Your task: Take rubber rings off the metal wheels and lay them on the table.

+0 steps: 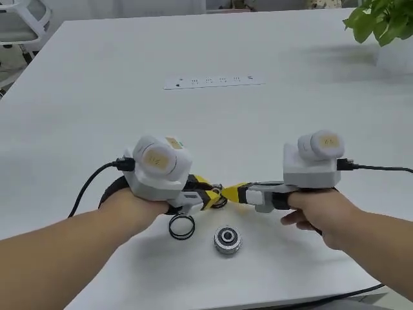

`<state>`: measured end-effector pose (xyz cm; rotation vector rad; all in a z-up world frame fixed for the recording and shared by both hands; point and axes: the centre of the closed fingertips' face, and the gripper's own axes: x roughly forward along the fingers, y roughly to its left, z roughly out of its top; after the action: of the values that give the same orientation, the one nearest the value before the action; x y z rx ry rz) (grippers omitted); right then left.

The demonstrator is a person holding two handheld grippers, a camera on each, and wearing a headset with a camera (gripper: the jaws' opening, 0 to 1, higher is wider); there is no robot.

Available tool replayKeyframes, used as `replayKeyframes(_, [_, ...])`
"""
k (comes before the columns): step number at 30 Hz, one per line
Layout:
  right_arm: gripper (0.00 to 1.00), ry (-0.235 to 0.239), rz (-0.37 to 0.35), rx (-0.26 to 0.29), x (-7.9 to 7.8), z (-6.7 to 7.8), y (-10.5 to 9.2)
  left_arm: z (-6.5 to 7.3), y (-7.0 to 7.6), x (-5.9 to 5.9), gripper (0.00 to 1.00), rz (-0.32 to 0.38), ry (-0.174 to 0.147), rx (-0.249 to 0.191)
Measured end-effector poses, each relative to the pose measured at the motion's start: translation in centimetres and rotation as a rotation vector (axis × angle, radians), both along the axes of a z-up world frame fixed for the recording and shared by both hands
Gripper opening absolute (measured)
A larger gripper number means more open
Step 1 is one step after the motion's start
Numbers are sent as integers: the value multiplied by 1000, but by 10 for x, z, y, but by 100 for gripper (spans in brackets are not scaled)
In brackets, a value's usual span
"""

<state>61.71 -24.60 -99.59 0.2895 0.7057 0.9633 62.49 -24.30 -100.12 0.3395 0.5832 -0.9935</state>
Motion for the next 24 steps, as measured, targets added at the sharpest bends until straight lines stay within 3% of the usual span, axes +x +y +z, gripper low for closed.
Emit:
replayKeyframes(3, [0,-7,14,32,-1,5,5,0,-1,0,12,-2,0,-1])
replayKeyframes(5, [0,-18,23,15,0,5,5,0,-1,0,12,-1,-1,-1])
replayKeyframes(24, [0,20,-16,67,0,5,-1,1,-2,-1,12,-10,-6,-8])
